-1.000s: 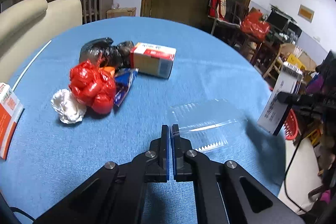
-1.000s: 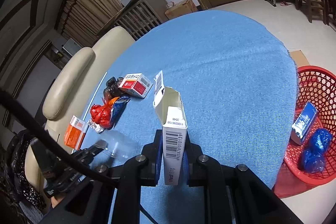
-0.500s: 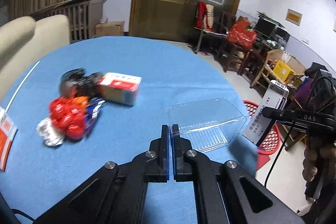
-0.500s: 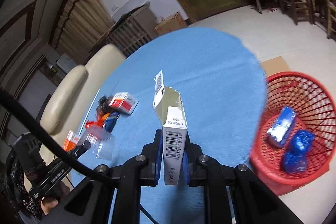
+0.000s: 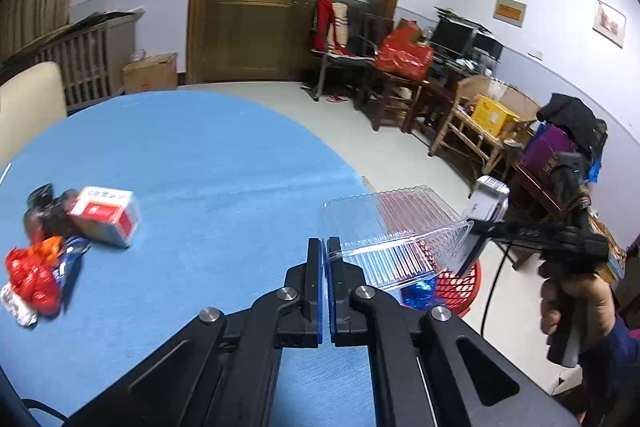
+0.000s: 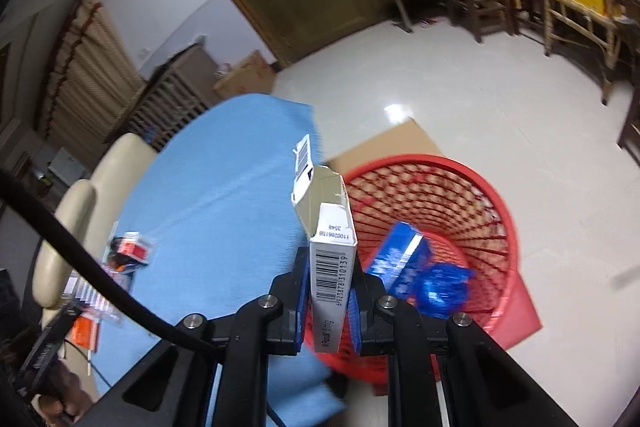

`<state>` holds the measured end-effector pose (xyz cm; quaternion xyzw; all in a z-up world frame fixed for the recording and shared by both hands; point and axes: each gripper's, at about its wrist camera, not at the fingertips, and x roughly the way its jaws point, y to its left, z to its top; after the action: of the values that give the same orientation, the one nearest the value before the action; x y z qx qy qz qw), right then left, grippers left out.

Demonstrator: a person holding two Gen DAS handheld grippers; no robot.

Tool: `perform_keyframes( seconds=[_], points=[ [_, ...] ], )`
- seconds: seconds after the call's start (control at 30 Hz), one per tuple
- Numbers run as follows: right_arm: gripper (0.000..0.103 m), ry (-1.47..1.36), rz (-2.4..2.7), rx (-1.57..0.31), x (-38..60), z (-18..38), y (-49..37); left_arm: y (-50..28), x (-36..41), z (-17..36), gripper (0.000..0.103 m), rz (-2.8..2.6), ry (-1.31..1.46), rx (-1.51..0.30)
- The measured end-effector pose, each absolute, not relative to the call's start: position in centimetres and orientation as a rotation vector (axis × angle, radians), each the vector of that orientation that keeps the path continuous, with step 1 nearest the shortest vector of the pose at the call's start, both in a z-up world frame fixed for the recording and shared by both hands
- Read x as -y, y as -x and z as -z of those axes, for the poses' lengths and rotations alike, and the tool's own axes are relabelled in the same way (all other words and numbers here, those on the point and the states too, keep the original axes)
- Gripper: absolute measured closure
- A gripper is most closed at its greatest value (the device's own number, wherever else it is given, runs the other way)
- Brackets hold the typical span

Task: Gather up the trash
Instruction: 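Drop the white box into the red basket with the right tool while the left tool carries the tray there, then release the clear plastic tray into the red basket with the left tool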

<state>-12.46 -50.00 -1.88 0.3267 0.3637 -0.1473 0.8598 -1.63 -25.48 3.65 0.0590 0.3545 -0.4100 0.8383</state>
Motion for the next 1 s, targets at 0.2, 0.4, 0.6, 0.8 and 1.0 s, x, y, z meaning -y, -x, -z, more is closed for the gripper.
perform_keyframes(
  seconds=[0.2, 0.4, 0.6, 0.8, 1.0],
  points=[
    [0.051, -0.761, 0.383, -0.840, 53.6, 5.4, 12.5, 2.2, 28.5, -3.3, 0.101, 0.901, -0.154, -0.765],
    [0.030, -0.792, 0.413, -0.741, 54.7, 4.3, 15.1, 2.7, 31.2, -2.8, 0.101, 0.932, -0.185, -0.782],
    [0.030, -0.797, 0.435, -0.659, 55.0, 1.9, 18.3, 3.6, 35.3, -2.0, 0.101, 0.982, -0.232, -0.810],
    [0.030, -0.815, 0.458, -0.603, 55.7, 0.7, 20.9, 4.8, 39.5, -1.0, 0.101, 1.026, -0.282, -0.840],
    [0.030, -0.842, 0.475, -0.572, 56.3, 0.2, 22.5, 5.0, 42.6, 0.2, 0.101, 1.024, -0.330, -0.872]
  ],
)
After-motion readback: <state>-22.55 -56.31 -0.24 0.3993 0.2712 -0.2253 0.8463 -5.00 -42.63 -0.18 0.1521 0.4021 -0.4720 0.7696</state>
